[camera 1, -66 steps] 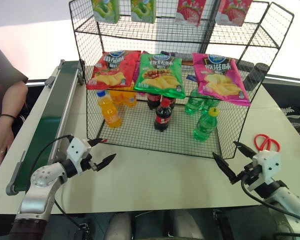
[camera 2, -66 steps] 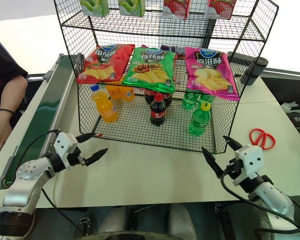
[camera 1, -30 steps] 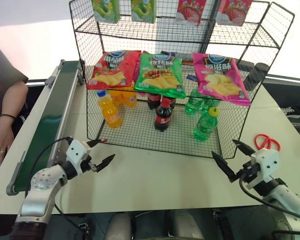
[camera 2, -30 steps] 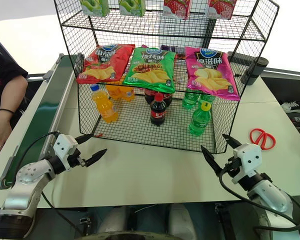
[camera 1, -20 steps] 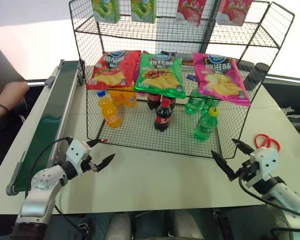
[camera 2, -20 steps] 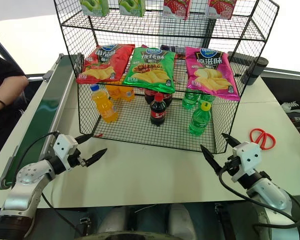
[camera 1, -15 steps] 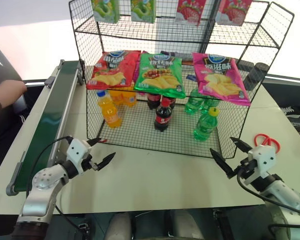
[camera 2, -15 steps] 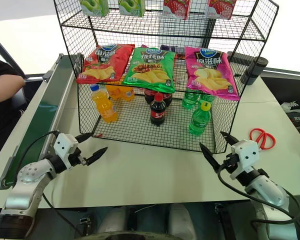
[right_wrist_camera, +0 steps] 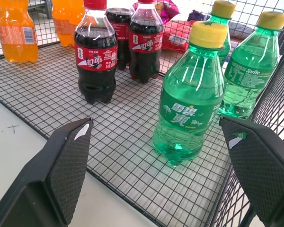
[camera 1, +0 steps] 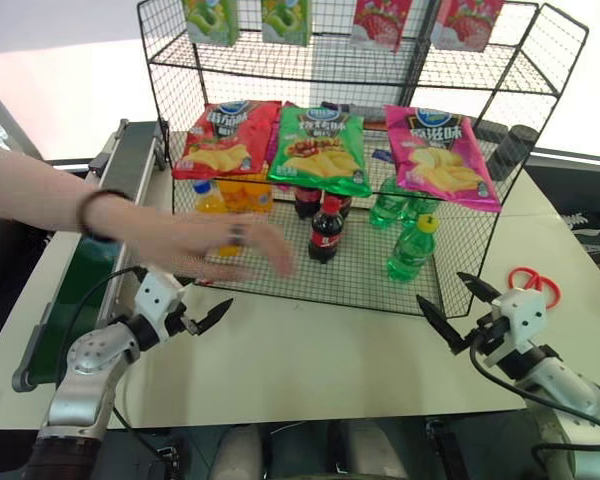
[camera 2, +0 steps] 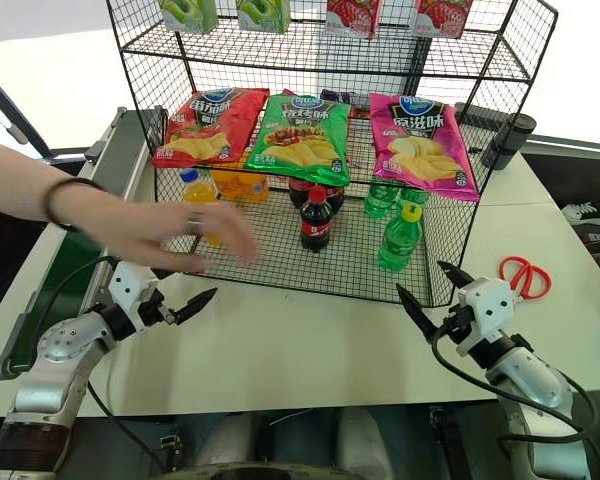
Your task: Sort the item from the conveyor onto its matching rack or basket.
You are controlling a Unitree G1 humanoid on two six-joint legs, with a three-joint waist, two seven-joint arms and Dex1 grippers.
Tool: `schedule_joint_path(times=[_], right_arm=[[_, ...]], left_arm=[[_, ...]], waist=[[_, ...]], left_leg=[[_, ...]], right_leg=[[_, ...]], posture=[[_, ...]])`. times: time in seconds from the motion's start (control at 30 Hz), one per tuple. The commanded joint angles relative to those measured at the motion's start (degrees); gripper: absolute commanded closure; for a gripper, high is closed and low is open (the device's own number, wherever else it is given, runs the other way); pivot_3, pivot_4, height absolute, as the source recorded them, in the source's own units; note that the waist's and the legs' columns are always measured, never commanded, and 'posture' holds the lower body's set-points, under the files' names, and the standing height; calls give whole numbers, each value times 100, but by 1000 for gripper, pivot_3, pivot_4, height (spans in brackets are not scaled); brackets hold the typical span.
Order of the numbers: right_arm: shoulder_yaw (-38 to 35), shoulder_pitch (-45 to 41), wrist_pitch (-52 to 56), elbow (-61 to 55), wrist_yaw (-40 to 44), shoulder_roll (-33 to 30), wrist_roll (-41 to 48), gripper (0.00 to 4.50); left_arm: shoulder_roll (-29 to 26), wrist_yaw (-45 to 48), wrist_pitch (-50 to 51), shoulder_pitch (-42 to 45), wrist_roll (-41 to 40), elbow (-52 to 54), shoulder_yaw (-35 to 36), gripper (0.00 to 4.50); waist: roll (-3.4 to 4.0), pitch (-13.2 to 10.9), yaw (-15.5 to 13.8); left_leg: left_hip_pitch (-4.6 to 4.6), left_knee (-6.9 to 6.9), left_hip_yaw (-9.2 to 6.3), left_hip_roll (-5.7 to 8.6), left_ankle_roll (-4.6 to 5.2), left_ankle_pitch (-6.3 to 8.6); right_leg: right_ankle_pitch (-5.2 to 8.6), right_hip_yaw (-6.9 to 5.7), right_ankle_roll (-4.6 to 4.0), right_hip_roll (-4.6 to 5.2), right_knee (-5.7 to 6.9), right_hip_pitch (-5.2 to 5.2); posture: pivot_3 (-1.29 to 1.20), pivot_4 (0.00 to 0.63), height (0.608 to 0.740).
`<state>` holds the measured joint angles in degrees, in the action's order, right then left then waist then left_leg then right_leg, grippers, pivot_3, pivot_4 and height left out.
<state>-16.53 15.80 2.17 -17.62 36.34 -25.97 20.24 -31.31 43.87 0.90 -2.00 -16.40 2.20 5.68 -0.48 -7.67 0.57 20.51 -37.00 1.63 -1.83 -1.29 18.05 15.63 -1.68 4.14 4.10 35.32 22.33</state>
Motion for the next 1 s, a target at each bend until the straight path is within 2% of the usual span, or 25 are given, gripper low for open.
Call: schedule_joint_path(times=[0.03, 0.6, 1.0], right_arm=[[10, -57, -124, -48, -40, 5, -31, 55], [127, -53, 8, -147, -82, 6, -23, 55], [264, -103, 62, -236, -157, 48, -58, 55]], left_arm=[[-13, 26, -92, 64, 1, 25, 53, 0], [-62, -37, 11, -214, -49, 338, 162, 0], [29, -139, -16, -108, -1, 290, 88, 0]], waist=[[0, 0, 0], [1, 0, 4], [0, 0, 2]], left_leg=[[0, 0, 0, 0, 0, 0], [-1, 0, 0, 0, 0, 0], [2, 1, 0, 1, 0, 0]], right_leg=[[0, 0, 0, 0, 0, 0], [0, 0, 0, 1, 0, 0], [0, 0, -1, 4, -2, 1]], posture=[[0, 150, 740], [0, 150, 740], [0, 150, 740]])
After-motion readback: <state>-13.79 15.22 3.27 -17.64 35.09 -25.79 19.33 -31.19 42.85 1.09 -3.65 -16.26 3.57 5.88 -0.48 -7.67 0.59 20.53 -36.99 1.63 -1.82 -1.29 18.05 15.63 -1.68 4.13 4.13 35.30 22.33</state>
